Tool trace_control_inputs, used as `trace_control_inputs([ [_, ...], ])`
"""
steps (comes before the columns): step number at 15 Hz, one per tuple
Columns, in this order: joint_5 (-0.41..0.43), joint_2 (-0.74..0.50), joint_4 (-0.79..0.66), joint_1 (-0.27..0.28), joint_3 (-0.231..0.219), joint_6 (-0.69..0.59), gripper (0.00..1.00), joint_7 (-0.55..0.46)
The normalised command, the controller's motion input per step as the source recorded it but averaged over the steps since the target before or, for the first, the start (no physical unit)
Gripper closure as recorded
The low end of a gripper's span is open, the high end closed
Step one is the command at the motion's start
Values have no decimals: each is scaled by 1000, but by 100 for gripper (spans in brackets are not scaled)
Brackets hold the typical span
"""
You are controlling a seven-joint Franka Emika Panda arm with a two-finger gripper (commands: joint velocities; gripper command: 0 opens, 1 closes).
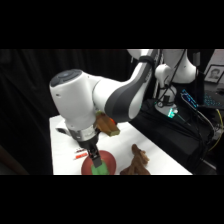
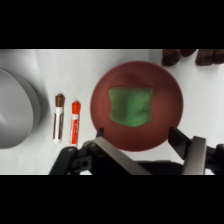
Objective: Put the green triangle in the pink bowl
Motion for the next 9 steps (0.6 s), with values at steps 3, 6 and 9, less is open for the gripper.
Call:
trace_control_inputs([
  [3,151,-529,-344,-50,72,-262,0,-166],
  [6,152,-473,-321,-59,82,-187,0,-169],
  [9,136,-401,-276,-64,85,-145,0,-180],
])
